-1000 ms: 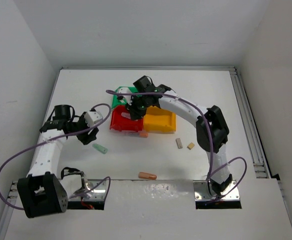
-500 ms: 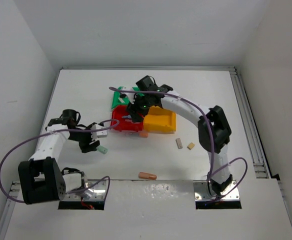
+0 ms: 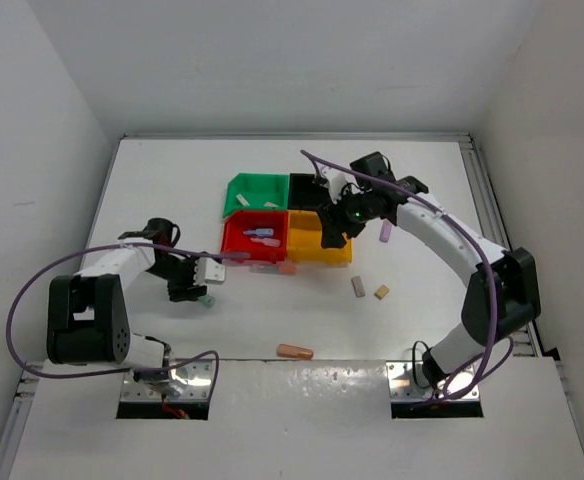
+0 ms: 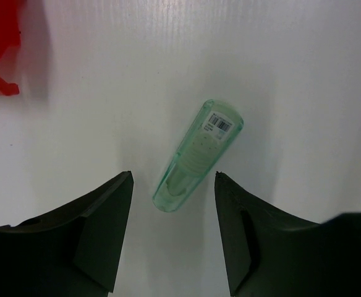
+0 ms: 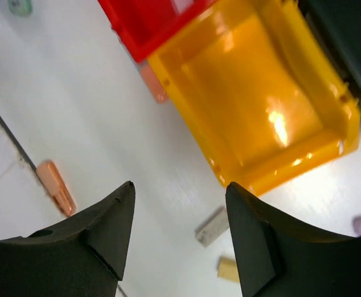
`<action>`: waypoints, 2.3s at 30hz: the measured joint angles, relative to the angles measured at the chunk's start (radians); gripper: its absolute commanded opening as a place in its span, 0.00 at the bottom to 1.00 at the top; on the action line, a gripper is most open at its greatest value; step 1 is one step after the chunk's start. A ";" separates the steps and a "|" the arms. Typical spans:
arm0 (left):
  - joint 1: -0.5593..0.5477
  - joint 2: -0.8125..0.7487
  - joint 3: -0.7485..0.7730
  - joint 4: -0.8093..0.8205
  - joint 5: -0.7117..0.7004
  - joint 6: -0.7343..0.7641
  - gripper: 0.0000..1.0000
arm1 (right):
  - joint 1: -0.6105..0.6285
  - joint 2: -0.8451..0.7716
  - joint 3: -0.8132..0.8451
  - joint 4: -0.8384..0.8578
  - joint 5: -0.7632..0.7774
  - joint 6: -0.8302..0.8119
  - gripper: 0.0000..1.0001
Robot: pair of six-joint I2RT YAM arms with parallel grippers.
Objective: Sort the stationery into containers
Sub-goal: Pick up the stationery from the center of the board, then place the stationery in the storage box, then pick up the stationery from the corner of the board.
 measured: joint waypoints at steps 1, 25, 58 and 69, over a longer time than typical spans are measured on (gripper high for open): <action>-0.008 0.008 -0.003 0.013 -0.005 0.003 0.61 | -0.008 -0.005 -0.017 -0.011 0.000 0.000 0.59; -0.064 -0.028 -0.010 0.023 0.031 -0.086 0.02 | -0.163 -0.149 -0.185 -0.074 0.008 -0.025 0.52; -0.206 0.271 0.588 0.314 0.245 -0.984 0.69 | 0.257 -0.027 -0.159 -0.063 0.026 -0.061 0.45; 0.127 0.099 0.745 0.362 0.110 -1.238 0.72 | 0.502 -0.018 -0.254 0.063 0.093 0.067 0.52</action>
